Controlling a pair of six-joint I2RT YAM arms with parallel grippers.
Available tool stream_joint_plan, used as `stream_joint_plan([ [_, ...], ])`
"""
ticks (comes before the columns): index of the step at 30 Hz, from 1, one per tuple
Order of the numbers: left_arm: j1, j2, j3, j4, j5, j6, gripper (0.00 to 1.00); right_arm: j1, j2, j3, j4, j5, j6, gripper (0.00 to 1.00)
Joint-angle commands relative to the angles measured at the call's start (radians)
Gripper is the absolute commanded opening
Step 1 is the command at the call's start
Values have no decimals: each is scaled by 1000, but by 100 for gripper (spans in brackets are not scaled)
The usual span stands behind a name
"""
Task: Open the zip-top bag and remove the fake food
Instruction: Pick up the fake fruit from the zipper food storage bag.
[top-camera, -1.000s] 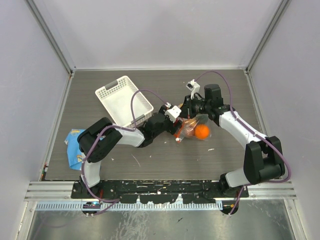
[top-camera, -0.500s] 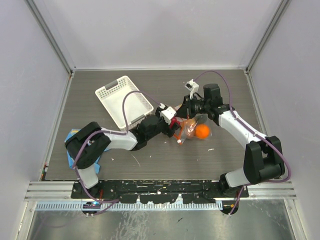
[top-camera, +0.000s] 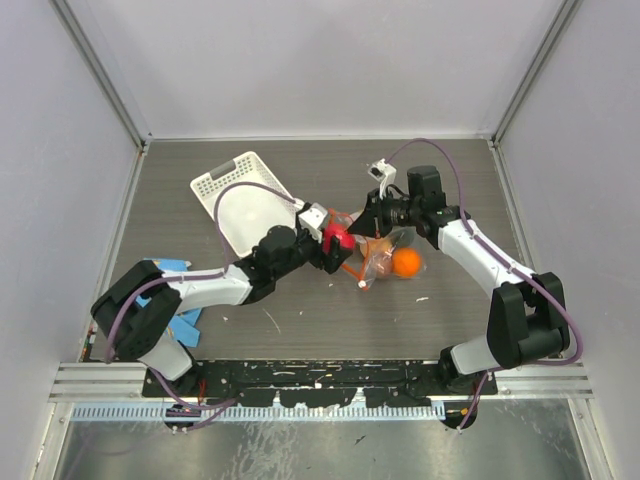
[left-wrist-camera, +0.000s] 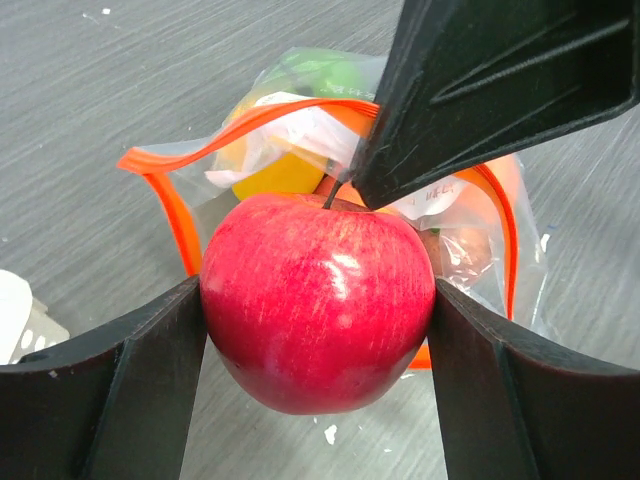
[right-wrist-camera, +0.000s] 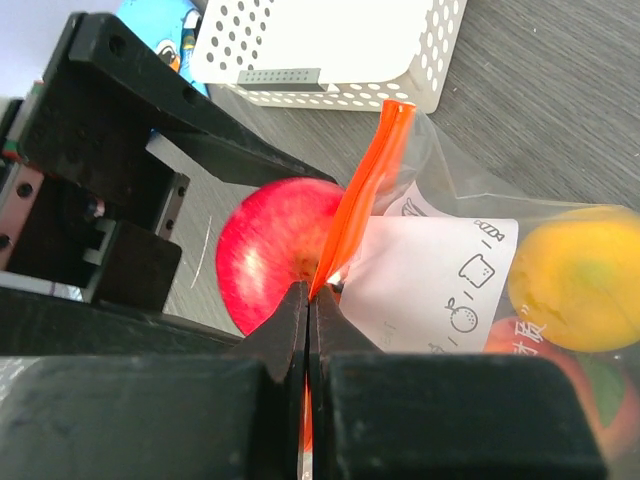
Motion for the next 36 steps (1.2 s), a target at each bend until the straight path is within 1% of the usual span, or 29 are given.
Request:
stream_joint_plan([
  [1, 24, -99, -17, -23, 47, -106, 16, 4, -4, 49, 6, -45, -37, 1],
  [10, 62, -183, -46, -105, 84, -215, 15, 1, -4, 54, -5, -59, -50, 1],
  [16, 81, -250, -64, -162, 109, -252, 14, -2, -3, 59, -11, -63, -55, 1],
  [26, 104, -379, -99, -243, 118, -272, 14, -3, 2, 62, -17, -67, -61, 1],
  [36, 130, -469, -98, -346, 113, -264, 14, -3, 10, 68, -30, -70, -71, 1],
])
